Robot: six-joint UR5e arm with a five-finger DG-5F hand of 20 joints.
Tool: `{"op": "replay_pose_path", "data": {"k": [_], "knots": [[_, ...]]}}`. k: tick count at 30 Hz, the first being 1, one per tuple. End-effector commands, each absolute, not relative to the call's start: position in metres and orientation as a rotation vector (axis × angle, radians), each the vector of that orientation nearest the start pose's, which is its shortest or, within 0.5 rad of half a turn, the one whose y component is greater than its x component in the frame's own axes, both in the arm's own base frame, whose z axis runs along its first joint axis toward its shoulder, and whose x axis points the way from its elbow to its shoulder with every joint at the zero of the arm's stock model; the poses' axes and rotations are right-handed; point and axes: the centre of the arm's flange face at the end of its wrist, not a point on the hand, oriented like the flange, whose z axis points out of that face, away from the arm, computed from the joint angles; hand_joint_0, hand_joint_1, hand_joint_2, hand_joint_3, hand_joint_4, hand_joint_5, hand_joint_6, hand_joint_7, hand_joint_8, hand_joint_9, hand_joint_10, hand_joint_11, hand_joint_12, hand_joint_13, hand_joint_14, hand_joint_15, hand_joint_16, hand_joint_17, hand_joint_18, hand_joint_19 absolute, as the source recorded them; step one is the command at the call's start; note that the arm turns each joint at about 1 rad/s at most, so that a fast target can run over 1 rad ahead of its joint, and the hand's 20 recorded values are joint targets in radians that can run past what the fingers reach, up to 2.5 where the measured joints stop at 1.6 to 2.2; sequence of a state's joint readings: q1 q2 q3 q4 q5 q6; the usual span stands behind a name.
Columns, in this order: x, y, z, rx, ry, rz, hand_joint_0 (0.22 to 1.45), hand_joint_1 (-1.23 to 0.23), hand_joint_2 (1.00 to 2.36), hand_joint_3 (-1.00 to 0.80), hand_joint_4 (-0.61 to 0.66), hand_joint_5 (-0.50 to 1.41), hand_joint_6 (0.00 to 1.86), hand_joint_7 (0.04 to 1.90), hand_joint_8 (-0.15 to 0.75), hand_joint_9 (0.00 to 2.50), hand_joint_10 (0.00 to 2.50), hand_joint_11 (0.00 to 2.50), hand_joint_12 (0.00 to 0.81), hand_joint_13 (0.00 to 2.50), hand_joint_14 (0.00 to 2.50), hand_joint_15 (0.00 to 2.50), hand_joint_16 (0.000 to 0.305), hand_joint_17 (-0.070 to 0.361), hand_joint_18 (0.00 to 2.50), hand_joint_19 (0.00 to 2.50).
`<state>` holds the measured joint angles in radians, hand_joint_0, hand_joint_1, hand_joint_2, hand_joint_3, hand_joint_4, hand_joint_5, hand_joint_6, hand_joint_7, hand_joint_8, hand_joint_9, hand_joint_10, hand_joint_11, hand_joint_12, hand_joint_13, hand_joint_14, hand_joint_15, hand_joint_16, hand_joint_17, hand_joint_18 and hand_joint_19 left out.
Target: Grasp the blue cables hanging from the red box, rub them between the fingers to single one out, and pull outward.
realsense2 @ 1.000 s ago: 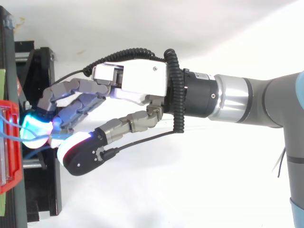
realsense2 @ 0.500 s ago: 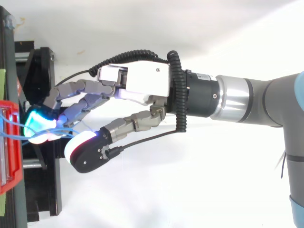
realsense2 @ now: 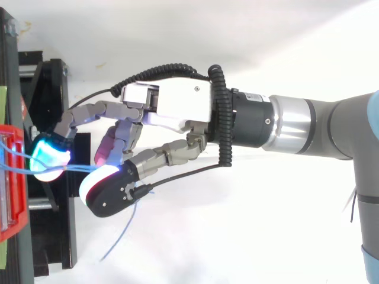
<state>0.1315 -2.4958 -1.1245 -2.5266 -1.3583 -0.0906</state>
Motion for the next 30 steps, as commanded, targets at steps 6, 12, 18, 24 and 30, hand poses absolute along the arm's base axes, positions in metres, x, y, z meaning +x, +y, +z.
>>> {"op": "replay_pose_path", "data": {"k": [6,12,18,24,30], "knots": [[0.806,-0.051,0.162,1.142,1.104,1.157,0.54,-0.57,1.00,-0.49,0.24,-0.15,0.50,0.82,0.276,1.37,0.02,1.04,0.346,1.37,0.03,0.95,0.053,0.118,0.85,0.55],[0.789,-0.060,0.195,1.202,1.179,1.105,0.55,-0.58,1.00,-0.49,0.24,-0.15,0.50,0.83,0.275,1.40,0.02,1.06,0.334,1.42,0.03,1.05,0.053,0.118,0.88,0.59],[0.773,-0.063,0.212,1.249,1.266,1.036,0.56,-0.59,1.00,-0.49,0.24,-0.14,0.50,0.86,0.274,1.42,0.02,1.12,0.321,1.45,0.03,1.12,0.053,0.120,0.91,0.62],[0.766,-0.072,0.229,1.264,1.273,1.009,0.57,-0.60,1.00,-0.49,0.23,-0.14,0.50,0.89,0.262,1.44,0.02,1.18,0.314,1.46,0.03,1.14,0.054,0.121,0.92,0.64],[0.759,-0.077,0.254,1.252,1.274,0.995,0.57,-0.63,1.00,-0.50,0.21,-0.13,0.50,0.92,0.239,1.44,0.02,1.25,0.311,1.46,0.03,1.15,0.054,0.120,0.91,0.66]]}}
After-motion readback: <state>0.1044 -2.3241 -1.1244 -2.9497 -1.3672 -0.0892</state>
